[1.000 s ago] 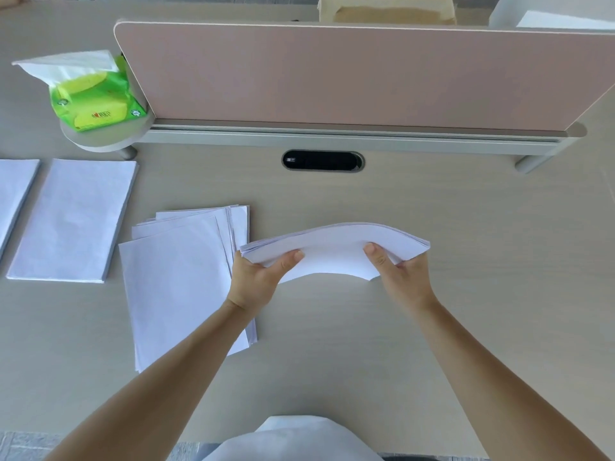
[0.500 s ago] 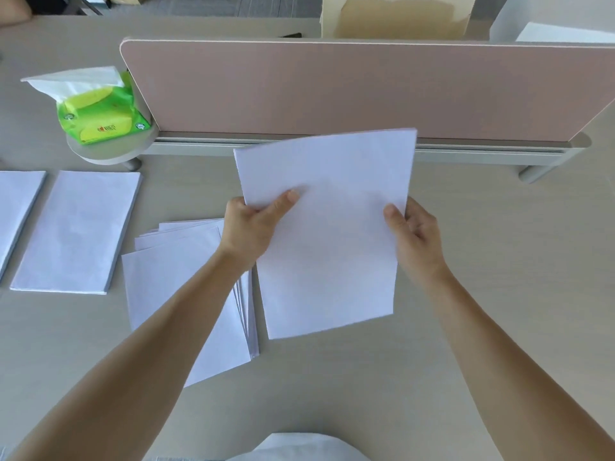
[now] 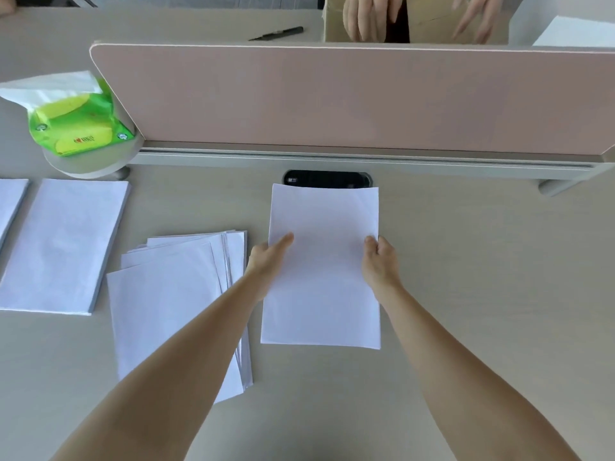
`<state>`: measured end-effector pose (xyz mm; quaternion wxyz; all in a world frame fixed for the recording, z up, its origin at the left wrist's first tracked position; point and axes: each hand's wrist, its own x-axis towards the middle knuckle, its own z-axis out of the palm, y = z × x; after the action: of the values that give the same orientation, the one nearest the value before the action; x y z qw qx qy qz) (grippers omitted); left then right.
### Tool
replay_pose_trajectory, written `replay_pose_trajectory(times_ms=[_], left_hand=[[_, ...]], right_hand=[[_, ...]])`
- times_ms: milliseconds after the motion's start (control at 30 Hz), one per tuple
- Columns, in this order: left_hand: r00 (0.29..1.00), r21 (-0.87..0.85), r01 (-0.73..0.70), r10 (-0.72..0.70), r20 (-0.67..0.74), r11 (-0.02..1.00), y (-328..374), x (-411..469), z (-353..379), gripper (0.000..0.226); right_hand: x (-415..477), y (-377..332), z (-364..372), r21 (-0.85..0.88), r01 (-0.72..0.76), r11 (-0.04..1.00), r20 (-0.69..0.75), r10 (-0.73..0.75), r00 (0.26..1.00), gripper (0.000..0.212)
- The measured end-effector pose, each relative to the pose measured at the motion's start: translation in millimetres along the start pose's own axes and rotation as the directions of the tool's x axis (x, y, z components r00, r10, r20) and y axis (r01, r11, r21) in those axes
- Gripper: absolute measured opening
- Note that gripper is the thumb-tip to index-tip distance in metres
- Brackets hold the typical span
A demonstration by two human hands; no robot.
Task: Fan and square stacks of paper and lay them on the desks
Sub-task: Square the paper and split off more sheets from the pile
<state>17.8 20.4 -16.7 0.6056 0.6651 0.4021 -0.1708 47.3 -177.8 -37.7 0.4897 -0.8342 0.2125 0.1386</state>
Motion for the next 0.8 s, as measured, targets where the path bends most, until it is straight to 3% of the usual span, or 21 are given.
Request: replay_pose_trajectory(times_ms=[133,267,400,500,667,800], left_hand=[[1.0,0.082,-0.009,0.009,0.0,0.997,-2,22,3,0.037],[0.993,0.171,0.021,-0.002,-0.115,0.985,-12,31,16,0.052],[0.985,0.195,0.068,-0.035,-0.168,0.978,-19,32,23,0.054],[0.977,0.247,-0.027,0.078,-0.198,0.969,-14,30,28,0.041],[0.97,0.305,-0.028,0.1,-0.223,0.952,-13,25,34,0.062],[0.972,0.247,0.085,-0.025,-0.235,0.965,-11,29,34,0.075]], right_hand=[[15,4,3,-0.116,-0.038,0.993,0.076,0.047,0.996,0.034],[28,7,2,-0.204,-0.128,0.971,0.184,0.166,0.969,0.019],[34,-1,2,-0.277,-0.181,0.944,0.206,0.243,0.948,0.043],[38,3,3,-0.332,-0.214,0.919,0.133,0.27,0.953,0.056],[34,13,-2,-0.352,-0.255,0.901,0.085,0.302,0.95,0.06],[33,11,-4,-0.246,-0.274,0.93,0.13,0.312,0.941,0.058]])
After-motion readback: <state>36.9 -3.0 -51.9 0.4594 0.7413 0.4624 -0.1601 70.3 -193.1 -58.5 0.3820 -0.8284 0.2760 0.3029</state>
